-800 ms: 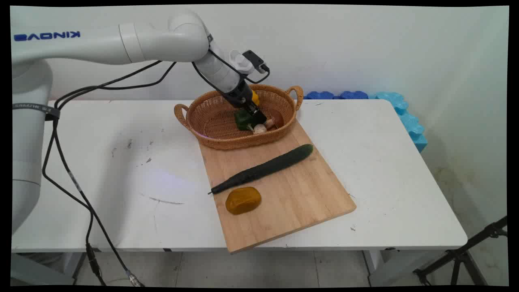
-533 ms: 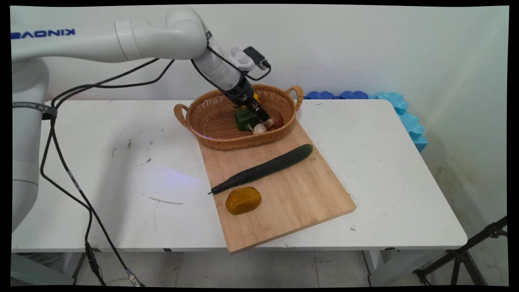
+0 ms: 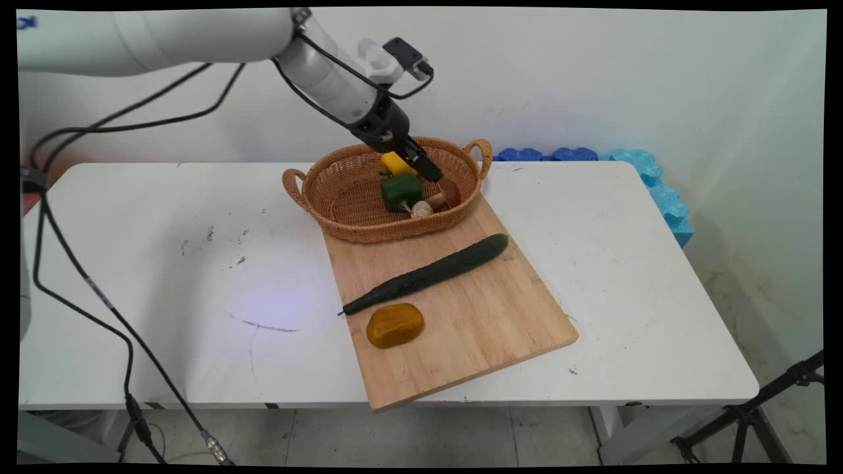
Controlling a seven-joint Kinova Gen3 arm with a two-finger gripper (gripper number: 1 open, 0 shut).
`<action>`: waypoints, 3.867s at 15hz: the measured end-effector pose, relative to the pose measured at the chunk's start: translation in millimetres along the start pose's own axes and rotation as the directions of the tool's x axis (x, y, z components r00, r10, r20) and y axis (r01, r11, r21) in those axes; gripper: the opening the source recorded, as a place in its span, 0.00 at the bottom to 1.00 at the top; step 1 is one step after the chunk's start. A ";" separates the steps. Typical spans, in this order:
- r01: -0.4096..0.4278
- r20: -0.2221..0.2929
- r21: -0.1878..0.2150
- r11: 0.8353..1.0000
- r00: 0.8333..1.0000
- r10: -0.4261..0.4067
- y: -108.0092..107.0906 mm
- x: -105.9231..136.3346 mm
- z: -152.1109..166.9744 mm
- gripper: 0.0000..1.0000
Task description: Pick up the cucumber from the cutting board, then place the picked object in the vegetable basket
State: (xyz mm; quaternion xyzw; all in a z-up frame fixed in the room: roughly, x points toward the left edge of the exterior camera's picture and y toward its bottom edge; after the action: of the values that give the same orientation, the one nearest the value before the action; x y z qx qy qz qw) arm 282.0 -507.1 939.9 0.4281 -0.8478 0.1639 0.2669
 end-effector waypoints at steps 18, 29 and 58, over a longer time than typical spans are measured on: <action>-0.013 0.083 -0.111 0.994 0.996 0.022 85.3 -90.2 10.4 1.00; -0.004 0.102 -0.111 0.994 0.995 0.015 100.2 -108.6 61.3 1.00; 0.030 0.067 -0.038 0.999 0.997 -0.027 12.4 -37.3 -79.8 0.00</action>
State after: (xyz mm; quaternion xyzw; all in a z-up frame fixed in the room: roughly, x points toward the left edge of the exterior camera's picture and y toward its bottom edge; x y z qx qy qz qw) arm 315.1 -435.7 981.3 0.4401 -0.8530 0.1292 0.2489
